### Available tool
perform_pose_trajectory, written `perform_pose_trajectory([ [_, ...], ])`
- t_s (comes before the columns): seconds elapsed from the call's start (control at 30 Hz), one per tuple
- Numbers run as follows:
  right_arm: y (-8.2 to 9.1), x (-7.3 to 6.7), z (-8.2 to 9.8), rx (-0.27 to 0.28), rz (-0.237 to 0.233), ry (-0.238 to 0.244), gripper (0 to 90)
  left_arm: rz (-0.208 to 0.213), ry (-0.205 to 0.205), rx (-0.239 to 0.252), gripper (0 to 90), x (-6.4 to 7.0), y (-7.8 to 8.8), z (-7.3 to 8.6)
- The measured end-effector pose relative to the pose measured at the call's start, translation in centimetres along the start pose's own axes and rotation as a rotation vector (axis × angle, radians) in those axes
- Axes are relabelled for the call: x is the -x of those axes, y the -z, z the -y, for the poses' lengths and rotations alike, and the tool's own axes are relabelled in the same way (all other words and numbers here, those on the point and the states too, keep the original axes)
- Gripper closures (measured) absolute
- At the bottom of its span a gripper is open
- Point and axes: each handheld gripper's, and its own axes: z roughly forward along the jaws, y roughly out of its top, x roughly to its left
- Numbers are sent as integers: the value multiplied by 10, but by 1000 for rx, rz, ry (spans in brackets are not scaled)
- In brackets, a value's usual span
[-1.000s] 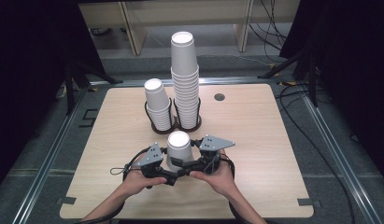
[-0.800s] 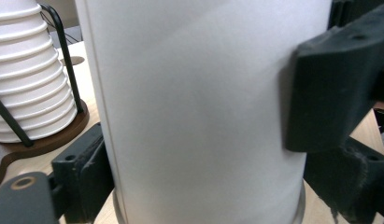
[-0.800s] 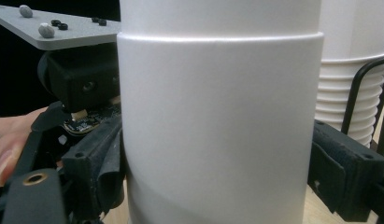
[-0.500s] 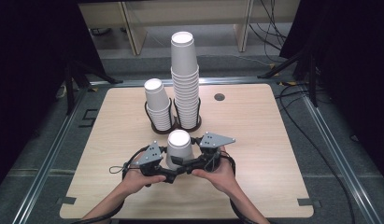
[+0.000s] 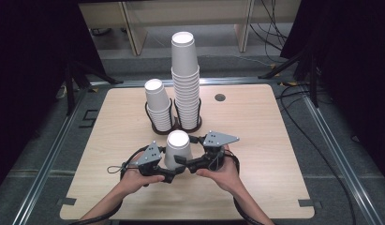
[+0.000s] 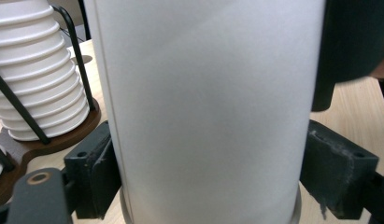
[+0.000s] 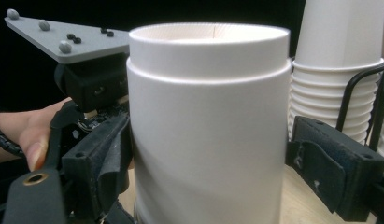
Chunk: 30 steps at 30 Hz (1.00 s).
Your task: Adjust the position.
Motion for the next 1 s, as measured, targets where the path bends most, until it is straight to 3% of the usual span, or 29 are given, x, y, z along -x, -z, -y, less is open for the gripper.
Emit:
perform_pose_trajectory([
  [0.03, 2, -1, 0, -9, -3, -21, 147, 2, 2, 0, 158, 0, 0, 0],
  [0.1, 4, 0, -1, -13, -2, -18, 147, 2, 3, -1, 162, -1, 1, 0],
  [0.27, 9, 3, -2, 13, 14, 31, 147, -4, 2, -8, 162, -2, 2, -1],
  [0.37, 16, 1, -1, -12, 3, -9, 147, -16, -2, -22, 163, -5, 4, -1],
  [0.4, 16, 2, -1, 0, -2, -5, 147, -19, -8, -41, 164, -6, 5, -2],
  [0.43, 18, 5, 0, 17, 8, 42, 147, -20, -10, -41, 165, -7, 6, -3],
  [0.47, 20, 3, 0, 0, 9, 2, 147, -24, -17, -47, 166, -7, 7, -3],
  [0.53, 23, 4, 1, -10, 13, 8, 147, -23, -27, -56, 167, -9, 8, -4],
  [0.57, 26, 3, 2, -22, 14, -11, 147, -26, -29, -66, 167, -10, 9, -5],
  [0.63, 27, 5, 2, -14, 18, 9, 147, -26, -24, -77, 170, -10, 10, -6],
  [0.77, 37, 8, 6, -6, 38, 3, 147, -14, -48, -152, 174, -17, 15, -11],
  [1.0, 49, 10, 10, -23, 63, 2, 147, -17, -100, -236, 180, -25, 19, -16],
])
